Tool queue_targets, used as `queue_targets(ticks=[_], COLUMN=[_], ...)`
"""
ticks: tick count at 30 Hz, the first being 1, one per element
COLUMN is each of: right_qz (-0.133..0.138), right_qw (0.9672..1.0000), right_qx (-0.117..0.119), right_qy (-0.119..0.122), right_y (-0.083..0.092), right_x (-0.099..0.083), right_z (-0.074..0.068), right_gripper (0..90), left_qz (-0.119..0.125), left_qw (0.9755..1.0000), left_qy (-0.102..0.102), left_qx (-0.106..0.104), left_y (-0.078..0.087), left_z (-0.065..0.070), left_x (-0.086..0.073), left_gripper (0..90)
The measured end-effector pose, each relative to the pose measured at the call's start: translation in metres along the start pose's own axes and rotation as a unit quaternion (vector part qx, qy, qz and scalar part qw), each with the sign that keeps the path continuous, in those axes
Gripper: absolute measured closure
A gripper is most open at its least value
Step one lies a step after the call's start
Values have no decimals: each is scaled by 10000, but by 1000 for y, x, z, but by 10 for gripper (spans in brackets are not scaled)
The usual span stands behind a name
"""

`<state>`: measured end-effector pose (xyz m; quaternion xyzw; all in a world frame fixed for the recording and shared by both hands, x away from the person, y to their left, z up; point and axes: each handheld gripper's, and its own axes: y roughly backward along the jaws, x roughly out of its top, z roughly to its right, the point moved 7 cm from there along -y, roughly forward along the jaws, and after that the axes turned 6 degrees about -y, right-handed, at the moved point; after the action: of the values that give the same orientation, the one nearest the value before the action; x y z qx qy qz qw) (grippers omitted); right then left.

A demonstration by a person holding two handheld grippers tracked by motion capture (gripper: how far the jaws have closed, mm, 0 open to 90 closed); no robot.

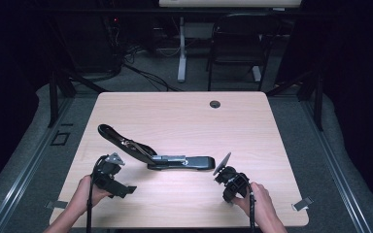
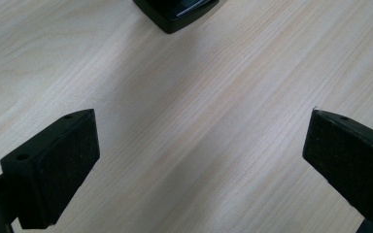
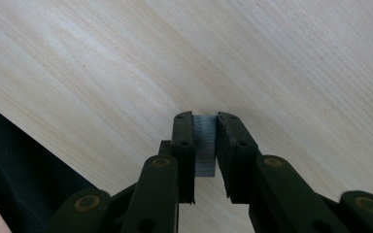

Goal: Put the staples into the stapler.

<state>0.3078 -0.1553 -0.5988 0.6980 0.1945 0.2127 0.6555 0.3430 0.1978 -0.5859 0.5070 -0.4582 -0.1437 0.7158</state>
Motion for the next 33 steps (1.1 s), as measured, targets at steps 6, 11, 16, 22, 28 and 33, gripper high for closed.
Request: queue_targets(ticks=[6, 11, 16, 22, 28, 33], right_qz=[70, 110, 146, 249, 239, 288], right_qw=[9999, 9997, 9994, 9989, 9982, 9975], right_qx=[-36, -45, -63, -131, -171, -171], right_qy=[119, 216, 294, 382, 525, 626], right_y=[3, 6, 8, 10, 12, 16], right_x=[4, 7, 11, 15, 18, 24], right_z=[3, 6, 9, 15, 17, 21], right_gripper=[784, 784, 784, 784, 784, 784], left_qz=[-7, 28, 50, 5, 18, 28], left_qw=[10000, 10000, 9998, 9998, 9997, 9996], left_qy=[22, 47, 144, 169, 222, 235], left_qx=[-3, 46, 95, 81, 112, 137], left_y=[0, 4, 7, 6, 6, 6], left_z=[-2, -5, -13, -15, -17, -19], left_x=[-1, -2, -4, -6, -7, -8], left_gripper=[1, 1, 1, 1, 1, 1])
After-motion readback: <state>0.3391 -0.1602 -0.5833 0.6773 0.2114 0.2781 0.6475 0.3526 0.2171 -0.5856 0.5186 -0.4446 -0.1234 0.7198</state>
